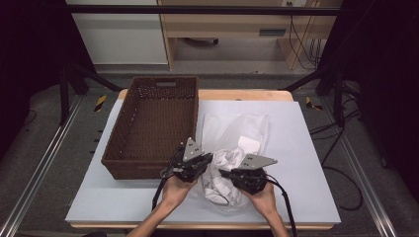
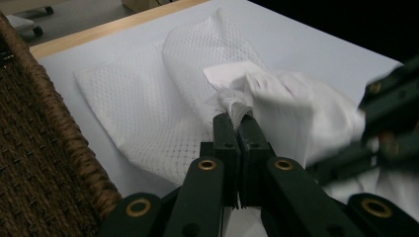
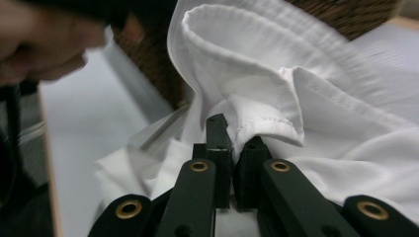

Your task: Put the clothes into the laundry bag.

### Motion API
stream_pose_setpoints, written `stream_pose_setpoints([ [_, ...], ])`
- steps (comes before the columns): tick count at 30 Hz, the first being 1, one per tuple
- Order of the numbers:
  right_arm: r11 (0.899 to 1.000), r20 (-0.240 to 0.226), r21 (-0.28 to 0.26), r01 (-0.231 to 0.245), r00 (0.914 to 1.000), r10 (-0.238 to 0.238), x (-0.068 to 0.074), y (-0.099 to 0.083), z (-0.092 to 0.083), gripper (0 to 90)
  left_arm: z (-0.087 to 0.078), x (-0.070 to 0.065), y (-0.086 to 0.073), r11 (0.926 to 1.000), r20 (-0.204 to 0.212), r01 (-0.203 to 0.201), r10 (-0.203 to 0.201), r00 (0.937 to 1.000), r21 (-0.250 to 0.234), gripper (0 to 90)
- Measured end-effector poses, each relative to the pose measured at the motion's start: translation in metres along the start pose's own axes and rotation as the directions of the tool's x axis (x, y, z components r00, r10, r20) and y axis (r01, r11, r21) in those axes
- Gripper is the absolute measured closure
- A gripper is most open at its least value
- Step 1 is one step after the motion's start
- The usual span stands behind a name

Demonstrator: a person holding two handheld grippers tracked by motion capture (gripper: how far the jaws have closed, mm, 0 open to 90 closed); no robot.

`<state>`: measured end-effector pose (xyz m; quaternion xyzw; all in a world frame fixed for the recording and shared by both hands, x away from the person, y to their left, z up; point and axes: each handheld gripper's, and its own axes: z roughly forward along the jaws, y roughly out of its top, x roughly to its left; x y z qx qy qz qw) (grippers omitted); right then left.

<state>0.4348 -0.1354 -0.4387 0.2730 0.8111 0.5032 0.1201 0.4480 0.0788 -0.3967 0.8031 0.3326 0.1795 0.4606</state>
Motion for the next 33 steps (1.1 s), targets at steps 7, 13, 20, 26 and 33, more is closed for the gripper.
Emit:
stream_pose_setpoints([
  [7,0.990,0.109,0.130,-0.058,0.9931,0.044,-0.007,0.001,0.035,87.4,0.001,-0.013,0.003,0.9993,0.012,-0.036,0.036,0.9993,0.006,88.2],
  [13,0.988,0.289,0.098,-0.119,0.9533,0.086,-0.017,-0.001,0.047,86.3,0.005,-0.015,-0.008,0.9992,0.028,-0.034,0.033,0.9991,0.023,88.1],
  [20,0.995,0.193,0.003,-0.097,0.9766,0.095,-0.014,0.000,0.012,65.1,0.001,-0.009,-0.018,0.9998,0.030,-0.017,0.016,0.9994,0.013,87.9],
  [26,0.990,0.261,-0.100,-0.094,0.9580,0.118,-0.024,0.004,-0.038,47.9,0.005,-0.011,-0.022,0.9992,0.028,-0.029,0.028,0.9992,0.027,87.7],
  [33,0.984,0.331,-0.041,-0.176,0.9265,0.180,-0.062,-0.011,-0.024,33.5,0.006,-0.009,-0.022,0.9994,0.035,-0.017,0.016,0.9992,0.030,87.7],
])
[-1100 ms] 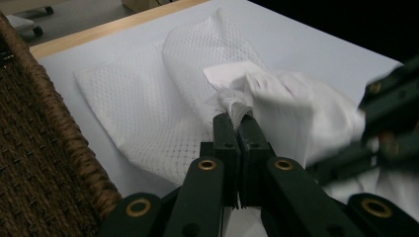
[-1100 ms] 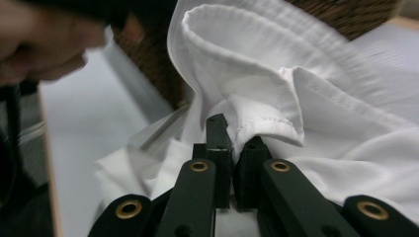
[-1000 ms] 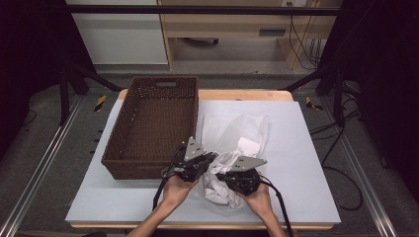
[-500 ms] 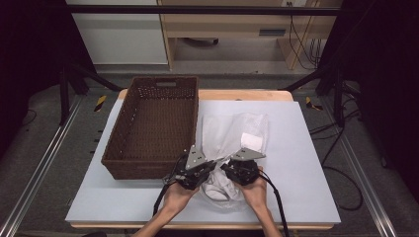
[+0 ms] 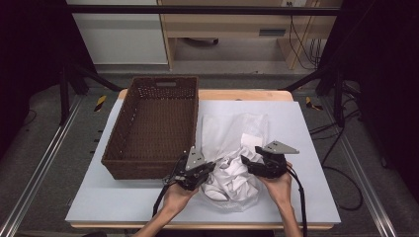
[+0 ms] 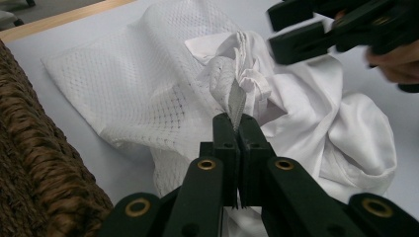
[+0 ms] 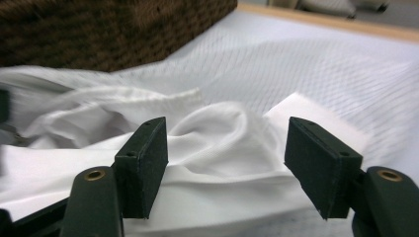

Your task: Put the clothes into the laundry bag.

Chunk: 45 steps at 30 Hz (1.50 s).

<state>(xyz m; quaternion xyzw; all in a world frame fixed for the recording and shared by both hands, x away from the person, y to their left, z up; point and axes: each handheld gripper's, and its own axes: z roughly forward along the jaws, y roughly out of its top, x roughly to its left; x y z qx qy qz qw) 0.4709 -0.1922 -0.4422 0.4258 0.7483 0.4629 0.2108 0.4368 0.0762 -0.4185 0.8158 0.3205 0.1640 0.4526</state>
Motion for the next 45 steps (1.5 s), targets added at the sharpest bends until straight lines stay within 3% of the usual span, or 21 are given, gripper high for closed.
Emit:
stream_pose_setpoints([
  [2,0.999,-0.049,0.025,-0.027,0.9984,0.028,-0.002,-0.002,0.013,39.0,0.001,0.000,0.000,1.0000,0.000,0.000,0.000,1.0000,0.002,87.7],
  [3,0.999,-0.073,0.035,-0.036,0.9966,0.039,-0.001,-0.003,0.017,47.0,0.001,0.000,0.000,1.0000,0.001,0.002,-0.002,1.0000,0.005,87.7],
  [4,0.999,-0.089,0.044,-0.029,0.9955,0.032,-0.001,-0.004,0.020,55.3,0.002,0.000,0.000,1.0000,0.001,0.002,-0.002,1.0000,0.006,87.7],
  [6,0.999,-0.080,0.048,0.008,0.9968,-0.004,0.003,-0.005,0.018,81.9,0.002,0.000,-0.001,0.9999,-0.003,0.006,-0.006,1.0000,0.009,87.7],
  [7,0.999,-0.081,0.026,0.029,0.9963,-0.027,0.006,-0.004,0.013,85.8,0.002,0.000,0.000,0.9999,-0.009,0.007,-0.007,0.9999,0.009,87.7],
  [10,0.998,-0.161,-0.038,0.047,0.9856,-0.053,0.013,-0.001,-0.004,88.1,0.002,0.004,0.001,0.9995,-0.013,0.028,-0.028,0.9995,0.014,87.7],
  [14,0.990,-0.253,-0.062,0.127,0.9576,-0.139,0.040,-0.001,-0.019,88.1,0.001,0.006,0.007,0.9991,-0.013,0.042,-0.042,0.9990,0.004,87.8],
  [17,0.984,-0.306,-0.043,0.175,0.9349,-0.179,0.060,-0.003,-0.015,88.0,-0.002,0.004,0.014,0.9990,-0.013,0.042,-0.042,0.9990,-0.014,87.8],
  [19,0.980,-0.329,-0.013,0.198,0.9248,-0.191,0.069,-0.004,-0.004,88.0,-0.004,0.002,0.019,0.9992,-0.013,0.035,-0.035,0.9993,-0.018,87.8],
  [20,0.978,-0.323,0.001,0.211,0.9251,-0.199,0.073,-0.005,0.001,88.0,-0.004,0.000,0.021,0.9994,-0.013,0.029,-0.029,0.9995,-0.020,87.9],
  [21,0.976,-0.306,0.020,0.217,0.9308,-0.200,0.076,-0.004,0.007,88.0,-0.004,-0.002,0.022,0.9996,-0.012,0.022,-0.022,0.9997,-0.015,87.9],
  [23,0.977,-0.246,0.049,0.206,0.9507,-0.188,0.078,-0.002,0.018,87.8,-0.004,-0.005,0.023,0.9997,-0.006,0.016,-0.016,0.9998,-0.017,88.1],
  [25,0.982,-0.128,0.070,0.174,0.9781,-0.164,0.072,-0.001,0.029,87.7,-0.004,-0.009,0.022,0.9998,0.007,0.012,-0.012,0.9999,-0.014,88.1],
  [26,0.984,-0.079,0.078,0.159,0.9851,-0.153,0.068,-0.002,0.034,87.7,-0.004,-0.010,0.021,0.9999,0.009,0.008,-0.008,0.9999,-0.011,88.1],
  [28,0.991,-0.045,0.080,0.107,0.9936,-0.104,0.060,-0.004,0.041,87.6,-0.001,-0.012,0.015,1.0000,0.012,0.001,-0.001,0.9999,0.008,88.1],
  [30,0.994,-0.023,0.069,0.083,0.9964,-0.081,0.056,-0.004,0.044,86.9,0.001,-0.012,0.010,1.0000,0.016,0.003,-0.003,0.9999,0.009,88.0],
  [32,0.995,-0.030,0.065,0.081,0.9965,-0.079,0.056,-0.004,0.042,83.4,0.002,-0.011,0.007,0.9999,0.012,0.002,-0.003,0.9999,0.012,88.0],
  [37,0.997,-0.139,0.023,0.067,0.9882,-0.063,0.054,-0.002,0.017,64.2,0.000,-0.007,0.003,1.0000,-0.029,-0.006,0.006,0.9996,-0.001,87.8],
  [38,0.997,-0.149,0.011,0.081,0.9858,-0.078,0.053,0.000,0.009,60.9,0.001,-0.006,0.002,1.0000,-0.026,-0.003,0.003,0.9997,0.003,87.8],
  [41,0.996,-0.132,-0.038,0.079,0.9877,-0.083,0.045,0.004,-0.015,52.8,0.001,-0.005,-0.002,0.9999,-0.029,-0.007,0.008,0.9996,0.008,87.7],
  [45,0.996,-0.008,-0.084,0.011,0.9999,-0.012,0.012,0.004,-0.035,38.0,0.001,-0.004,-0.004,1.0000,-0.023,-0.008,0.008,0.9997,0.002,87.7],
])
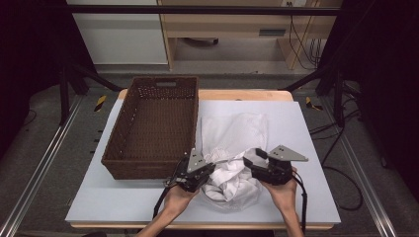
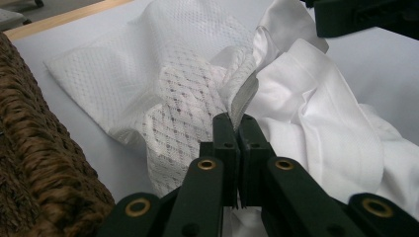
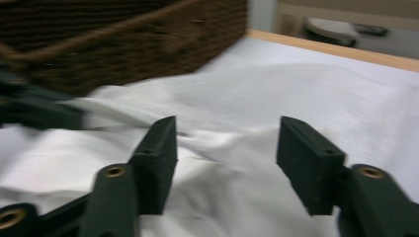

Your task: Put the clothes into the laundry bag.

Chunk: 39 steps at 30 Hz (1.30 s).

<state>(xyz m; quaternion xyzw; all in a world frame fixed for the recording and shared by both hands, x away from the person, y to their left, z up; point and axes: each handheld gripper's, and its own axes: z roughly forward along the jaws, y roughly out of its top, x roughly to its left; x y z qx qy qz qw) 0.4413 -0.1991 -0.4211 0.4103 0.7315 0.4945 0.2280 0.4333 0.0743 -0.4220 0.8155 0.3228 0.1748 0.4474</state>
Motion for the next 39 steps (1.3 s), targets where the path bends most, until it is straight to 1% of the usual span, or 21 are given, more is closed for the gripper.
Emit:
stream_pose_setpoints([
  [2,0.999,0.029,0.029,-0.038,0.9989,0.037,-0.013,-0.008,0.005,33.8,0.001,0.000,0.000,1.0000,0.002,-0.003,0.003,1.0000,-0.001,87.7],
  [5,0.993,0.004,0.096,-0.068,0.9977,0.068,-0.020,-0.020,0.023,31.4,0.001,0.000,-0.001,1.0000,0.001,-0.004,0.004,1.0000,0.000,87.7],
  [7,0.990,-0.020,0.131,-0.052,0.9983,0.055,-0.018,-0.025,0.032,31.8,0.001,0.000,-0.001,1.0000,0.001,-0.006,0.006,1.0000,-0.001,87.6],
  [9,0.987,-0.025,0.158,-0.034,0.9990,0.038,-0.015,-0.029,0.039,33.5,0.001,0.001,-0.001,1.0000,0.002,-0.004,0.004,1.0000,0.000,87.5],
  [10,0.986,-0.031,0.164,-0.041,0.9985,0.046,-0.015,-0.032,0.042,35.7,0.002,0.001,-0.001,1.0000,0.004,-0.002,0.002,1.0000,0.000,87.5],
  [12,0.981,-0.034,0.189,-0.038,0.9984,0.045,-0.014,-0.036,0.048,47.5,0.002,0.000,-0.002,1.0000,0.004,-0.003,0.003,1.0000,0.003,87.5],
  [14,0.979,-0.042,0.201,-0.041,0.9978,0.051,-0.012,-0.037,0.050,68.3,0.003,0.000,-0.002,1.0000,0.006,-0.005,0.005,1.0000,0.007,87.5],
  [15,0.978,-0.052,0.204,-0.047,0.9969,0.059,-0.011,-0.037,0.050,82.1,0.003,0.000,-0.002,1.0000,0.007,-0.005,0.005,1.0000,0.007,87.5],
  [16,0.979,-0.043,0.204,-0.027,0.9984,0.037,-0.011,-0.037,0.050,87.1,0.004,0.000,-0.002,1.0000,0.007,-0.004,0.004,1.0000,0.007,87.5],
  [17,0.979,-0.039,0.202,-0.012,0.9990,0.021,-0.010,-0.036,0.049,88.9,0.004,0.000,-0.002,1.0000,0.007,-0.003,0.003,1.0000,0.007,87.5],
  [19,0.983,-0.038,0.183,-0.010,0.9991,0.017,-0.010,-0.034,0.045,89.5,0.003,0.000,-0.002,1.0000,0.007,0.003,-0.003,1.0000,0.005,87.5],
  [21,0.992,-0.071,0.126,-0.016,0.9972,0.025,-0.010,-0.028,0.034,89.5,0.002,0.002,-0.001,0.9999,0.008,0.014,-0.014,0.9999,0.003,87.5],
  [24,0.999,-0.177,0.051,-0.008,0.9841,0.016,-0.001,-0.016,0.019,89.5,0.000,0.004,0.003,0.9995,0.012,0.029,-0.029,0.9995,-0.008,87.5],
  [26,1.000,-0.252,0.023,0.015,0.9677,-0.009,0.012,-0.010,0.015,89.5,-0.003,0.005,0.005,0.9993,0.012,0.034,-0.034,0.9994,-0.018,87.5],
  [28,0.998,-0.313,0.027,0.054,0.9487,-0.043,0.030,-0.006,0.018,89.5,-0.005,0.005,0.008,0.9989,0.009,0.037,-0.037,0.9993,-0.027,87.5],
  [30,0.992,-0.338,0.060,0.107,0.9377,-0.081,0.047,-0.006,0.027,89.5,-0.007,0.005,0.009,0.9987,0.003,0.040,-0.040,0.9992,-0.032,87.6],
  [32,0.983,-0.324,0.112,0.148,0.9404,-0.105,0.057,-0.010,0.042,89.5,-0.009,0.007,0.010,0.9981,0.006,0.046,-0.046,0.9989,-0.040,87.7],
  [34,0.974,-0.317,0.182,0.135,0.9458,-0.071,0.058,-0.016,0.058,89.5,-0.012,0.006,0.012,0.9972,0.013,0.045,-0.045,0.9989,-0.059,87.8],
  [37,0.972,-0.278,0.217,0.093,0.9601,-0.029,0.054,-0.020,0.072,89.5,-0.011,0.003,0.013,0.9977,0.018,0.033,-0.032,0.9993,-0.059,87.9],
  [38,0.973,-0.254,0.218,0.078,0.9669,-0.021,0.052,-0.019,0.074,89.4,-0.011,0.002,0.012,0.9981,0.025,0.029,-0.028,0.9993,-0.054,87.9],
  [39,0.975,-0.200,0.207,0.075,0.9792,-0.033,0.049,-0.018,0.076,89.4,-0.010,0.000,0.012,0.9983,0.028,0.025,-0.024,0.9993,-0.052,87.9],
])
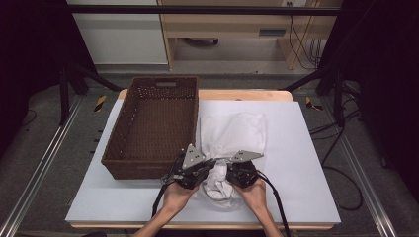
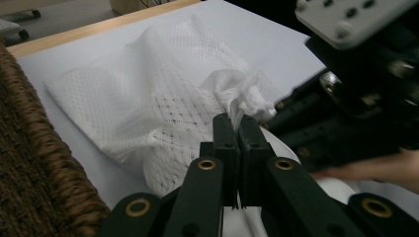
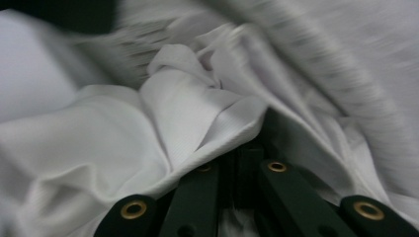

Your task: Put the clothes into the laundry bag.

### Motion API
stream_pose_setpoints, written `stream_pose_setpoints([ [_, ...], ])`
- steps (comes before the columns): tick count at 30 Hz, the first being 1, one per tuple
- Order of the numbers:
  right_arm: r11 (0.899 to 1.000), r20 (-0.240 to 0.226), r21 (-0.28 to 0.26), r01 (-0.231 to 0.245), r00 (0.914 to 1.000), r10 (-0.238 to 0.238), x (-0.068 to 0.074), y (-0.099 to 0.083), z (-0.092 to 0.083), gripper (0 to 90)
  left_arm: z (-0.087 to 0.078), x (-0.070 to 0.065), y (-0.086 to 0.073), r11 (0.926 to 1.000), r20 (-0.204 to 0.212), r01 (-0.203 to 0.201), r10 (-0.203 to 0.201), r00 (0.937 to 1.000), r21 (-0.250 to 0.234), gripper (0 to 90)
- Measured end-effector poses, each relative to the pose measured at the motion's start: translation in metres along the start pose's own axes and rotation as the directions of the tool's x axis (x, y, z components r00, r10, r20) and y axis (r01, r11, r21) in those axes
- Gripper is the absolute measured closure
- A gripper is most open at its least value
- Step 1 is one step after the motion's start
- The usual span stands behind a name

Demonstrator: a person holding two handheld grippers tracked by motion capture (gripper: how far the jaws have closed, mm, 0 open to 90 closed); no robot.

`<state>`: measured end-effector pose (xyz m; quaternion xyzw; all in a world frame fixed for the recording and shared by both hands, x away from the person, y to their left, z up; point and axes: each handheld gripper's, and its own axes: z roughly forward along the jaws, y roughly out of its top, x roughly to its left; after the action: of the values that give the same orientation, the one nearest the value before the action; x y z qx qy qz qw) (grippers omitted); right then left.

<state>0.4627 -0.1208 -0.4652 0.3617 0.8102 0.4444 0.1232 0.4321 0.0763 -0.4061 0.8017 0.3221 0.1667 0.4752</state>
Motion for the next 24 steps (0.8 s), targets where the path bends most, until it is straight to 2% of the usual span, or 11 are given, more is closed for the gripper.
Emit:
stream_pose_setpoints([
  [2,1.000,0.094,-0.017,-0.013,0.9955,0.014,-0.005,-0.001,0.003,89.1,0.000,-0.003,-0.001,0.9999,0.005,-0.010,0.010,0.9999,0.004,87.9],
  [4,0.999,0.171,-0.043,-0.021,0.9849,0.028,-0.008,-0.002,0.005,88.9,0.002,-0.004,-0.003,0.9998,0.009,-0.015,0.015,0.9998,0.011,87.8],
  [6,0.998,0.210,-0.054,-0.016,0.9773,0.027,-0.010,-0.002,0.005,88.3,0.005,-0.005,-0.005,0.9996,0.008,-0.017,0.017,0.9998,0.023,87.7],
  [7,0.998,0.214,-0.055,-0.017,0.9765,0.029,-0.010,-0.002,0.005,86.7,0.007,-0.006,-0.007,0.9994,0.007,-0.018,0.018,0.9998,0.030,87.7],
  [10,0.998,0.160,-0.062,-0.007,0.9870,0.016,-0.008,-0.001,-0.003,70.8,0.010,-0.004,-0.010,0.9990,-0.001,-0.017,0.017,0.9999,0.041,87.7],
  [13,0.998,0.135,-0.060,0.007,0.9908,0.001,-0.004,-0.001,-0.024,61.1,0.011,0.000,-0.012,0.9992,-0.011,-0.004,0.004,0.9999,0.039,87.6],
  [15,0.996,0.112,-0.085,0.019,0.9936,-0.010,-0.003,-0.003,-0.042,57.1,0.011,0.001,-0.012,0.9993,-0.014,-0.002,0.002,0.9999,0.038,87.6],
  [19,0.990,0.147,-0.141,-0.005,0.9889,0.026,-0.014,-0.010,-0.070,40.0,0.014,0.001,-0.014,0.9991,-0.011,-0.001,0.002,0.9999,0.041,87.5],
  [21,0.992,0.150,-0.118,-0.037,0.9871,0.054,-0.022,-0.016,-0.068,33.7,0.014,0.000,-0.015,0.9991,-0.013,-0.005,0.005,0.9999,0.043,87.5],
  [23,0.997,0.144,-0.059,-0.053,0.9876,0.062,-0.027,-0.022,-0.057,34.1,0.015,0.000,-0.015,0.9990,-0.012,-0.007,0.007,0.9999,0.043,87.5],
  [24,0.998,0.145,-0.034,-0.053,0.9877,0.058,-0.027,-0.025,-0.051,37.3,0.015,0.000,-0.015,0.9990,-0.011,-0.007,0.007,0.9999,0.043,87.5],
])
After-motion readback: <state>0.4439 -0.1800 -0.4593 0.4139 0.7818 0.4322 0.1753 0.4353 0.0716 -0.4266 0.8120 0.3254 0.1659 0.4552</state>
